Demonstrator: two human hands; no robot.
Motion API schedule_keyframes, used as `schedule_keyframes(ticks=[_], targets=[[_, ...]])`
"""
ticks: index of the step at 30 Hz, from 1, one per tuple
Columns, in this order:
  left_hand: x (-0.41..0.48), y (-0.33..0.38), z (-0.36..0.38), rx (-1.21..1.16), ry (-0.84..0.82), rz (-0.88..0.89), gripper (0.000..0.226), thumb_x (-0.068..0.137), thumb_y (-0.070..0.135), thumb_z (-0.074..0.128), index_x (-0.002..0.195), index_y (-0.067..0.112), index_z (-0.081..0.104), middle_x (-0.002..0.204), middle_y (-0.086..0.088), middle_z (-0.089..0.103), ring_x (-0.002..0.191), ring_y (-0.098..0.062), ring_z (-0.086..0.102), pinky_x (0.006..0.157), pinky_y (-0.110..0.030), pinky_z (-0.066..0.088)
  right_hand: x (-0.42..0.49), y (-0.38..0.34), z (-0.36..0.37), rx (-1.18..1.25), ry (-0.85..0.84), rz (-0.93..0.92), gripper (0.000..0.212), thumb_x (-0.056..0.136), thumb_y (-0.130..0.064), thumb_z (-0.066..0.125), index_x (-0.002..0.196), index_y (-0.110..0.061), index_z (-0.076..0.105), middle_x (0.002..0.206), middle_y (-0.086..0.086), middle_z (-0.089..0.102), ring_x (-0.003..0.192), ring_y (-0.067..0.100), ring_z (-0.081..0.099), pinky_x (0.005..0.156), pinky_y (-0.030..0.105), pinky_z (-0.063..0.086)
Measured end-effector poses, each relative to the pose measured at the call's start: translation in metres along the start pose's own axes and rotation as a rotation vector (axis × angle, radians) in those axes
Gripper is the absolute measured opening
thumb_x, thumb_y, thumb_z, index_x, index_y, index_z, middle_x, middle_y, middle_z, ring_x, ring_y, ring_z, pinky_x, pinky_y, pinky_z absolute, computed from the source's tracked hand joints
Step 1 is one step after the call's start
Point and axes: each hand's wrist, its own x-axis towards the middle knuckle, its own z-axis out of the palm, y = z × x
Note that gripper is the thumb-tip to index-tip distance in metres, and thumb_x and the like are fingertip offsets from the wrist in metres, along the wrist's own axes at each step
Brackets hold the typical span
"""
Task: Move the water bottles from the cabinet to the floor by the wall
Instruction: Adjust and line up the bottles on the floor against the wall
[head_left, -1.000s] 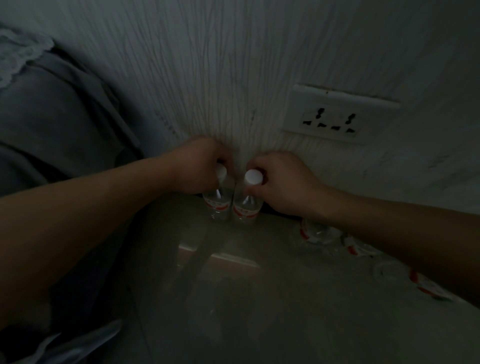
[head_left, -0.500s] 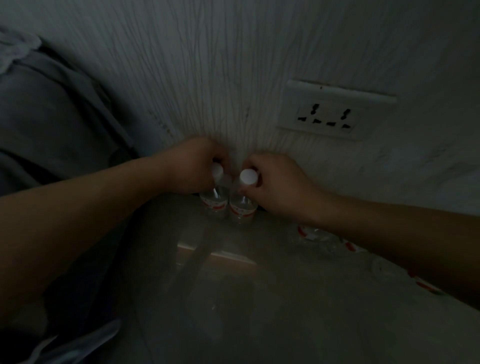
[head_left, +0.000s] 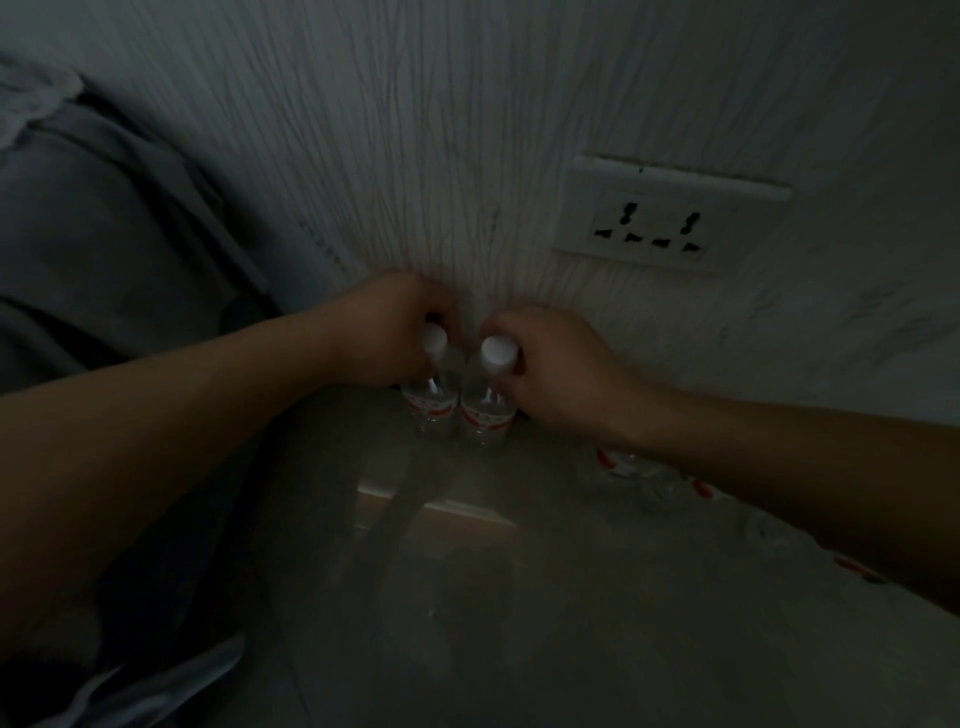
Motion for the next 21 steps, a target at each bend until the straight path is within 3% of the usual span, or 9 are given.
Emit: schedule_keyframes(ticks=[6, 10, 16, 21], targets=[[-0.0004, 0.0011, 0.0002, 0.009, 0.017, 0.005, 0.029, 0.066, 0.01, 0.076, 0.092, 0.019, 0.068, 0.088, 0.005, 0.063, 0.08, -0.012, 0.058, 0.068, -0.026, 0.045, -0.0001, 0.0005, -0.0011, 0.018, -0.003, -0.01, 0.02, 0.074, -0.016, 0.069, 0.091, -0.009, 0.063, 0.09, 0.006, 0.063, 0.083, 0.022, 0.057, 0.069, 0.034, 0.04], [-0.0001, 0.0017, 0.0005, -0.002, 0.011, 0.0, 0.026, 0.069, 0.012, 0.075, 0.091, 0.022, 0.066, 0.084, 0.009, 0.059, 0.076, -0.008, 0.054, 0.06, -0.015, 0.036, -0.0001, -0.0003, -0.0008, 0.015, -0.005, 0.01, 0.022, 0.073, -0.017, 0.069, 0.093, -0.01, 0.063, 0.09, 0.006, 0.063, 0.083, 0.022, 0.057, 0.071, 0.036, 0.043], [-0.0005, 0.0031, 0.0006, -0.019, 0.007, 0.0, 0.023, 0.073, 0.014, 0.072, 0.094, 0.02, 0.067, 0.086, 0.007, 0.059, 0.081, -0.012, 0.056, 0.07, -0.027, 0.042, 0.0005, 0.0021, 0.0004, 0.027, -0.015, 0.03, 0.02, 0.074, -0.02, 0.067, 0.093, -0.014, 0.063, 0.088, 0.002, 0.061, 0.08, 0.019, 0.056, 0.066, 0.03, 0.04], [0.0002, 0.001, 0.0014, -0.005, 0.007, -0.014, 0.029, 0.068, 0.013, 0.075, 0.094, 0.023, 0.066, 0.081, 0.014, 0.055, 0.074, -0.004, 0.053, 0.064, -0.021, 0.04, 0.0007, -0.0001, -0.001, 0.025, -0.015, 0.036, 0.023, 0.072, -0.017, 0.068, 0.094, -0.015, 0.064, 0.089, 0.004, 0.063, 0.081, 0.021, 0.058, 0.068, 0.034, 0.045]])
